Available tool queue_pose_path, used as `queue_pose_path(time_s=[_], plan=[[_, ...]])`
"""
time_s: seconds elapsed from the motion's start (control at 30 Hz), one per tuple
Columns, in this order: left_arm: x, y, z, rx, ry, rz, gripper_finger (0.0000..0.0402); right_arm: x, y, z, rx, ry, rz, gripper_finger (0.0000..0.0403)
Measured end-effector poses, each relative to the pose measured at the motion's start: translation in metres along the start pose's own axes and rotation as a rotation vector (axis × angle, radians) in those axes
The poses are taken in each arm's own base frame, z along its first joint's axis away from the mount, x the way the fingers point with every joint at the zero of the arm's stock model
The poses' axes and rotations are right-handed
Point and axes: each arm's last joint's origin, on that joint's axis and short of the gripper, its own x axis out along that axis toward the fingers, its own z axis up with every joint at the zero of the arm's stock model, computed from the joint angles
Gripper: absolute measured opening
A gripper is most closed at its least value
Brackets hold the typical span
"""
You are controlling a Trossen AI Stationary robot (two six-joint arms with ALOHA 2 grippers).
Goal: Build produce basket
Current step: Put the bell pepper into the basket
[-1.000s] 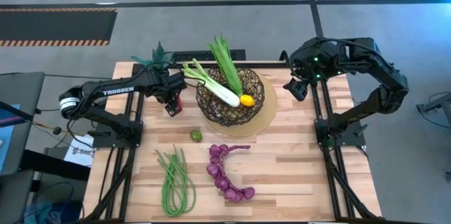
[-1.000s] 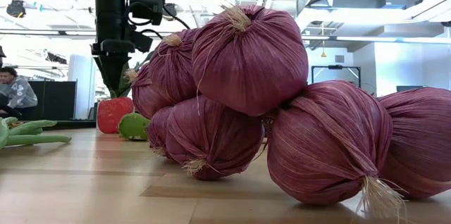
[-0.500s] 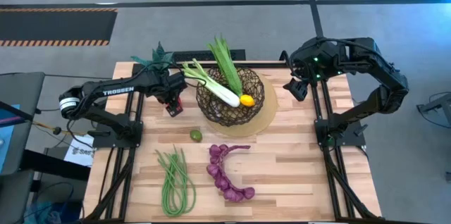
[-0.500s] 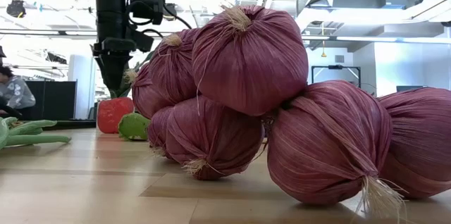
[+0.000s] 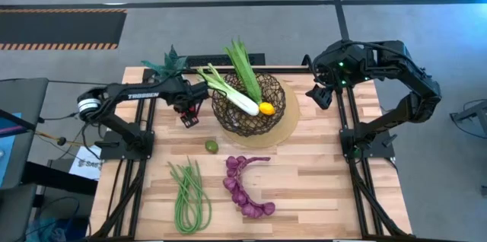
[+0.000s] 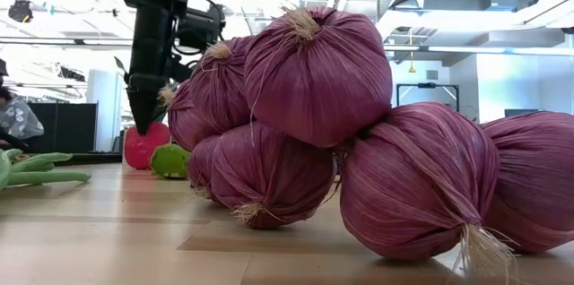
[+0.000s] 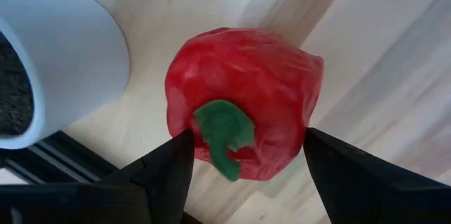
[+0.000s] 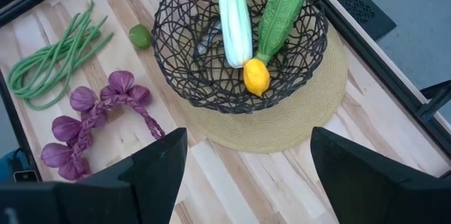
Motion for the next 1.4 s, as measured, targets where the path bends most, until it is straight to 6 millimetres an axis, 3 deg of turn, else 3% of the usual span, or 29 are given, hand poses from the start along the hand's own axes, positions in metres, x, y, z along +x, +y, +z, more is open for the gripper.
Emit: queue_pose_path(time_s=[0.43,0.6,0.83,1.4], plan=[[-0.001,-0.001,0.002,0.011,-0.032,-0.03,0.0233,0.0,0.0,0.0,0.004,-0.001,-0.001,0.0317],[-0.002,-0.005,0.001,0.022,-0.036,-0.033,0.0165,0.0,0.0,0.0,0.004,-0.002,-0.001,0.0317],[-0.009,-0.015,-0.001,0.067,-0.074,-0.001,0.0018,0.0,0.0,0.001,0.005,-0.011,0.001,0.0317],[-0.056,-0.018,-0.037,-0.014,-0.261,-0.021,0.0,0.0,0.001,0.003,0.008,-0.033,0.009,0.0317]])
